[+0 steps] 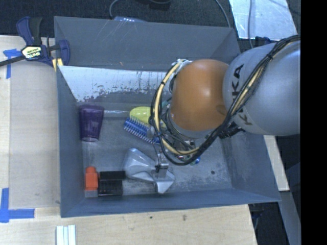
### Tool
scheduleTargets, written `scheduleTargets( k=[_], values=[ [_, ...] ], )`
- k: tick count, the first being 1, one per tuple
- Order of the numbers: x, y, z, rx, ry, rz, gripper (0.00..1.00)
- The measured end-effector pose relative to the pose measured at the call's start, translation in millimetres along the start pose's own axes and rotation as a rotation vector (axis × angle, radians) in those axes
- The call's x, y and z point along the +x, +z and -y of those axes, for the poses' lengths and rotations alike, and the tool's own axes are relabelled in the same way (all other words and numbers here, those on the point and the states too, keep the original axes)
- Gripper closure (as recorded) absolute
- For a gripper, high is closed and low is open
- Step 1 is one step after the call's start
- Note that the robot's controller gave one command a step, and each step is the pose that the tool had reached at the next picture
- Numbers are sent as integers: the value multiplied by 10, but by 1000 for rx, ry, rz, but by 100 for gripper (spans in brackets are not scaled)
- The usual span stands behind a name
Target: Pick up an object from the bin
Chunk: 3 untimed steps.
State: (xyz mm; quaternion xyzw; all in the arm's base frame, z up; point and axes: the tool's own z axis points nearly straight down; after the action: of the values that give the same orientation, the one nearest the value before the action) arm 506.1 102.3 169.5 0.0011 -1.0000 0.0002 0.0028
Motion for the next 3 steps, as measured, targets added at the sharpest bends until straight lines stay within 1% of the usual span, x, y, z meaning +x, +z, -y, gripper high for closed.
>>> scheduleTargets(
  k=[1, 2, 3],
  values=[
    [-19, -43, 4, -1, 2, 8, 0],
    [76, 476, -21, -2, 105, 8, 0],
    [153, 485, -4, -1, 204, 4, 0]
  ],
)
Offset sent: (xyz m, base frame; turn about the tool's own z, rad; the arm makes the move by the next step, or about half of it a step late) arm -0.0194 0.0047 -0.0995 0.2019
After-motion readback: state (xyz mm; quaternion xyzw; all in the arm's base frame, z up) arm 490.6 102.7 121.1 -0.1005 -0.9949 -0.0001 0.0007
